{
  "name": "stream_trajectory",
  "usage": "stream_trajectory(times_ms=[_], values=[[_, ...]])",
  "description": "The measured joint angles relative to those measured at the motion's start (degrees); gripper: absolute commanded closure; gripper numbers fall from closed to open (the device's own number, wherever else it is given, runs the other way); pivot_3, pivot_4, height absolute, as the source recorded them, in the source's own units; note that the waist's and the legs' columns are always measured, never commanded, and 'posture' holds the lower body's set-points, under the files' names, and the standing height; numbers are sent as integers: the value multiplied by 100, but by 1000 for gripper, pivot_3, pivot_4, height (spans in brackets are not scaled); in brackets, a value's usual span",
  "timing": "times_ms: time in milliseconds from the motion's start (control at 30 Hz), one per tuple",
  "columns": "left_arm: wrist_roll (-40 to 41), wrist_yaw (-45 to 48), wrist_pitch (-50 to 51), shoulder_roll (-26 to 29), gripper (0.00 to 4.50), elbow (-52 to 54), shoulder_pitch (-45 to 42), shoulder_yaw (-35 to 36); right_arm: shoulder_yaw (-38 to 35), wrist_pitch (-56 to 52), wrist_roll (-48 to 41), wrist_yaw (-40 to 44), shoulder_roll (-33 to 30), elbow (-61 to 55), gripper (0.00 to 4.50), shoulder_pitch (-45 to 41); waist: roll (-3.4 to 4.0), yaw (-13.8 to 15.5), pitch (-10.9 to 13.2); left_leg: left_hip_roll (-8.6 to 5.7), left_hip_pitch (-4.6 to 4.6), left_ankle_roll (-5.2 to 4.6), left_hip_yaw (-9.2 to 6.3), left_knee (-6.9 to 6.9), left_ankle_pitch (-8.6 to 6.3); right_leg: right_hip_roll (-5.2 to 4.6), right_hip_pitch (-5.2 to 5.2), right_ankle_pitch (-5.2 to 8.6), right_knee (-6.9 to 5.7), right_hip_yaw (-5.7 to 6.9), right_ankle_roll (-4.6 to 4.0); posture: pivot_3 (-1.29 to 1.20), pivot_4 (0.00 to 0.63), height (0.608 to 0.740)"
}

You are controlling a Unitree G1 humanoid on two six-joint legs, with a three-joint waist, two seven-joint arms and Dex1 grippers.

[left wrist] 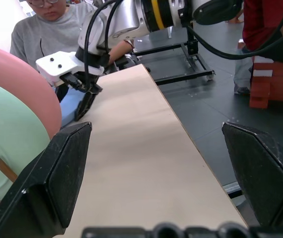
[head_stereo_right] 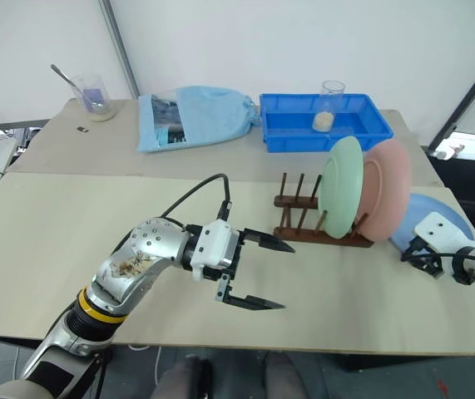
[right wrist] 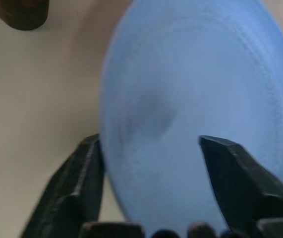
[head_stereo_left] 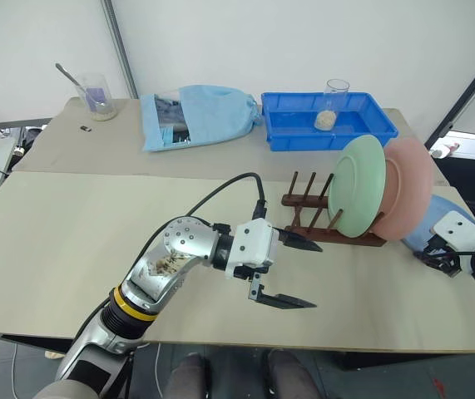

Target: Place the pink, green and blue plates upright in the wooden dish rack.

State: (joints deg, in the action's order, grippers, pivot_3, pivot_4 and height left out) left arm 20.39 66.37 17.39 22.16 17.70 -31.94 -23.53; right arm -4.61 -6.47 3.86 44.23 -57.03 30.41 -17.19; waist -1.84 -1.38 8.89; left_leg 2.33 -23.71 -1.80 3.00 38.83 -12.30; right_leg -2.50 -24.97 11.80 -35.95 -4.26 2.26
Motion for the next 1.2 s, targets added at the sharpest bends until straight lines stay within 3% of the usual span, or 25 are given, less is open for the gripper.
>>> stream_trajectory(times_ms=[200, 233, 467, 600, 767, 900, 1067, 1200], values=[[0, -14, 1, 34, 0, 0, 0, 2, 83, -134, 7, -8, 101, 43, 4317, -51, 0, 18, 0, 0, 2, 0, 0, 2, 0, 0, 4, -1, 0, 0, 2, 0, 150, 719], [0, -17, 0, 45, 0, 0, 0, 2, 84, -138, 8, -50, 105, 4, 4415, -62, 0, 18, 0, 0, 3, 0, 0, 3, 0, 0, 5, -1, 0, -1, 2, 0, 150, 719], [202, -157, 255, 181, 0, -11, 32, 376, -113, -494, -17, -304, 75, -600, 4415, 237, 2, 55, -1, 0, 6, 0, -2, 1, 0, 0, 3, 0, -6, 0, 2, 0, 150, 719], [571, -297, 695, 452, 0, -5, 143, 901, -540, -561, 167, -693, -480, -1127, 4415, 322, 61, 54, 11, -12, -8, 0, 5, 2, 0, -10, -16, -1, -11, -12, 11, 0, 150, 719], [814, -567, 1027, 604, 0, 33, 194, 1373, -929, -327, 228, -1105, -886, -1725, 4415, -941, 68, -79, 16, -1, 4, 0, 1, -5, 0, 5, -14, 0, -14, -10, 11, 0, 150, 719], [817, -620, 1058, 989, 0, -22, 366, 1613, -876, -629, -1210, -801, 426, -3025, 4415, -2500, 42, -257, 32, 27, 29, -1, -10, -21, 0, 43, -6, -19, -25, -12, 19, 0, 150, 719], [789, -588, 1030, 1317, 0, -79, 562, 1738, -853, -2404, -3374, -963, 1734, -4399, 4415, -2881, 34, -78, 36, 38, -6, 0, -26, -31, -1, 38, -27, -21, -28, 25, -26, 0, 150, 719], [794, -548, 1020, 1392, 0, -97, 587, 1787, -1189, -3797, -5059, -1589, 2169, -5040, 4415, -2873, 35, 76, 37, 24, -45, 0, -27, -26, -1, 2, -44, -29, -11, 34, -26, 0, 150, 719]])
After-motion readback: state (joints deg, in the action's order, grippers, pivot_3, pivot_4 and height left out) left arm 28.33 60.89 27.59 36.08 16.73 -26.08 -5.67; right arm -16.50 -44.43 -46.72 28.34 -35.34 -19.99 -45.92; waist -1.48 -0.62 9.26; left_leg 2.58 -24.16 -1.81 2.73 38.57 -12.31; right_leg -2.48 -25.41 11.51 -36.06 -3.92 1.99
